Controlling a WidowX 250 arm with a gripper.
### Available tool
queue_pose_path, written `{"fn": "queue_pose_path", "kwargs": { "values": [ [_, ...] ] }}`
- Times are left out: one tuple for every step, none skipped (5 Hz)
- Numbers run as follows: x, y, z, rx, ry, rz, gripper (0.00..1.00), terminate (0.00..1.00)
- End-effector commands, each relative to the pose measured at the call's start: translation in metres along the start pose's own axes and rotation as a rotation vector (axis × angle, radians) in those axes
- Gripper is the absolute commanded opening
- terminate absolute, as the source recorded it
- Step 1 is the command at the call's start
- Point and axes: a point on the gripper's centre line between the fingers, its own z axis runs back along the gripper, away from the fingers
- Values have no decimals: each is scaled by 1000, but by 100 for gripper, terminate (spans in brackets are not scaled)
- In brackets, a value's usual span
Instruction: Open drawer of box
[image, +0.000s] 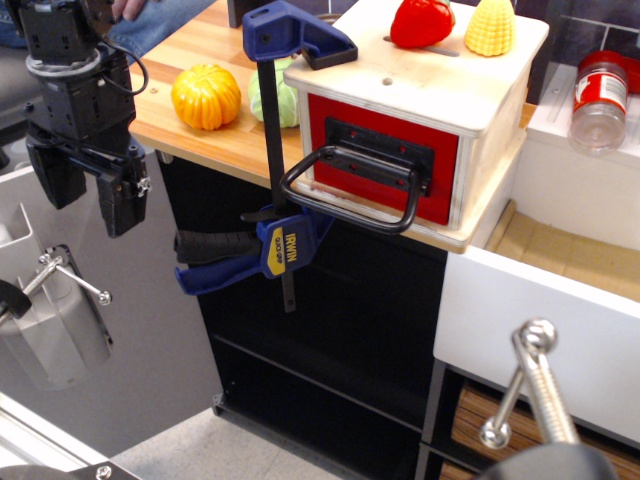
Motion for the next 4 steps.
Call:
{"fn": "queue_pose_path", "kwargs": {
  "values": [
    [0, 0, 0, 0, 0, 0, 100, 0],
    [5, -23, 16, -67, -14, 36, 100, 0],
    [18, -50, 26, -158, -32, 88, 100, 0],
    [39, -78, 37, -195, -84, 133, 100, 0]
  ]
}}
